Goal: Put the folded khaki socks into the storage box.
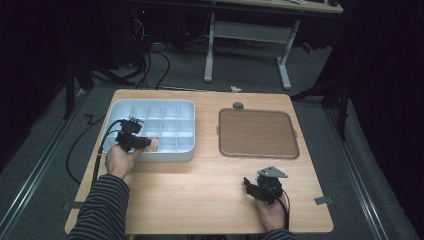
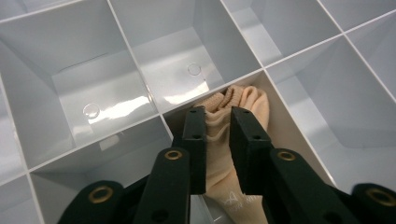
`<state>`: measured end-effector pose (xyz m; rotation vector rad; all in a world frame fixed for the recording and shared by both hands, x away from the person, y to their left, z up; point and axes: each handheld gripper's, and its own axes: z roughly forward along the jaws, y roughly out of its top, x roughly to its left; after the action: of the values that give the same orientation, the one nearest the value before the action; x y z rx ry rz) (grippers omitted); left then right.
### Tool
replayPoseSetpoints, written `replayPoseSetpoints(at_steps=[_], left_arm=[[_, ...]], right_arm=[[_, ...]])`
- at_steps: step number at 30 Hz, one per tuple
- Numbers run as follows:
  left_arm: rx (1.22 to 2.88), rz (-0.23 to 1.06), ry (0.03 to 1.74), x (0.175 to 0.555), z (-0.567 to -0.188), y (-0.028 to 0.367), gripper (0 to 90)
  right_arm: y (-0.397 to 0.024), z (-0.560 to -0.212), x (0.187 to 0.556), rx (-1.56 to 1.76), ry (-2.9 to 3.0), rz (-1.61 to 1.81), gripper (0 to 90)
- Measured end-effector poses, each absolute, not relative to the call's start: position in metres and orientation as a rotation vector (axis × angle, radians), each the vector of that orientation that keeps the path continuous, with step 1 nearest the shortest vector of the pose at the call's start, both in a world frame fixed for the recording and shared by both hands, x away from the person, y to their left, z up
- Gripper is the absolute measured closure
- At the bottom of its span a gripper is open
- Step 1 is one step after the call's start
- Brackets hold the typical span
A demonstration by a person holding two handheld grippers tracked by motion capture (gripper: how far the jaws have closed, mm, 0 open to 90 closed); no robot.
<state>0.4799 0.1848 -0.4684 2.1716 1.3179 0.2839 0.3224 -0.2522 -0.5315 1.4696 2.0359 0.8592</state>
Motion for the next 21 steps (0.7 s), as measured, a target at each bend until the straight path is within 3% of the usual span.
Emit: replayPoseSetpoints(at_steps=[8,21], left_arm=[[2.162,0.317,1.294,0.475,-0.463,0.184,65.2],[2.134,0.356,1.255,0.465,-0.451,0.192,61.4]], right_arm=[[-0.252,-0.532,0.322,1.469,2.036,0.859,35.7],[-0.252,-0.532,0.322,1.469,2.036,0.859,35.7]])
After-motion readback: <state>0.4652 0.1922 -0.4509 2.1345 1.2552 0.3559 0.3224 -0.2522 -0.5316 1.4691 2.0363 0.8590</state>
